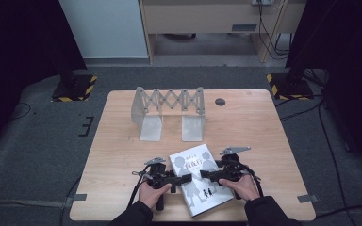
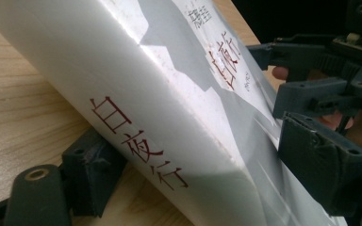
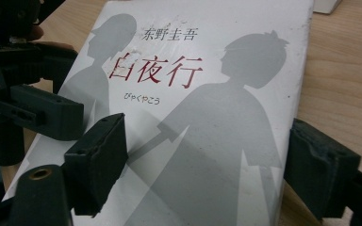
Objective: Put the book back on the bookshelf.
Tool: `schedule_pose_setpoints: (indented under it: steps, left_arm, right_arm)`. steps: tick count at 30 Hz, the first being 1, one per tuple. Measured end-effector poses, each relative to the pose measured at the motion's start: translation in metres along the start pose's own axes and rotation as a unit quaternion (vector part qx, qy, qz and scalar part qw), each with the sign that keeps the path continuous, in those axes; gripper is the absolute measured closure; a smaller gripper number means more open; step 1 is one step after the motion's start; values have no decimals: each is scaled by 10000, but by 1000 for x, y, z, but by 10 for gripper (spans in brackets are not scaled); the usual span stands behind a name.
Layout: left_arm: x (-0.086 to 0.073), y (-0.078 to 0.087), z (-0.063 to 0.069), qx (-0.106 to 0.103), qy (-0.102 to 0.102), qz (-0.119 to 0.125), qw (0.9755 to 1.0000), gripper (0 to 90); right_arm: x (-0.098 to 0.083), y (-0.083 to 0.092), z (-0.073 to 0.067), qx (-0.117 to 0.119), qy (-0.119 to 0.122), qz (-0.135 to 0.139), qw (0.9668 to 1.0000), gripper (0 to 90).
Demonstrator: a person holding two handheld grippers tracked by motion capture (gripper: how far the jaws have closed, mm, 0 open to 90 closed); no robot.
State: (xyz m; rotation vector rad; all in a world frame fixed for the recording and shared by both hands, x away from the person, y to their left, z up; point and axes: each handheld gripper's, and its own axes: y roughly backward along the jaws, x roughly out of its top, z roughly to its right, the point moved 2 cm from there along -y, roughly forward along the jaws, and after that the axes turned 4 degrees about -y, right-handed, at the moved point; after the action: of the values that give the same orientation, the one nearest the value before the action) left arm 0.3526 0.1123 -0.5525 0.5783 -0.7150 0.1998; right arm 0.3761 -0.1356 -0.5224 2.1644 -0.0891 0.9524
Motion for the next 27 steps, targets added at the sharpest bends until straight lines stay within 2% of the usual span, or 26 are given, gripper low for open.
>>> schedule_pose_setpoints:
  steps: [2,6,8,11,14,18,21,25,27]
  left_arm:
    - [1,1,1,-1,50,-29,10000,178]
    - [7,6,3,-34,30,63,10000,221]
    - [13,9,6,4,-112,143,9998,237]
    - [23,16,11,74,-366,292,9989,267]
    - [31,22,15,120,-562,478,9972,311]
    - [38,27,19,215,-712,607,9954,331]
    - [42,28,21,227,-719,695,9947,346]
    - [53,30,28,292,-977,799,9916,368]
    - [57,31,32,301,-1089,861,9899,385]
  right_arm:
    - [1,3,1,-10,-70,45,10000,285]
    - [3,7,2,28,-136,191,9997,310]
    - [4,9,2,54,-101,286,9995,317]
    - [8,15,0,91,-38,568,9983,350]
    - [13,21,-4,80,151,873,9960,385]
    - [18,23,-6,56,290,1135,9931,407]
    - [20,24,-6,53,333,1217,9920,410]
    - [24,29,-7,13,361,1434,9890,426]
    - [26,32,-8,-29,424,1608,9861,435]
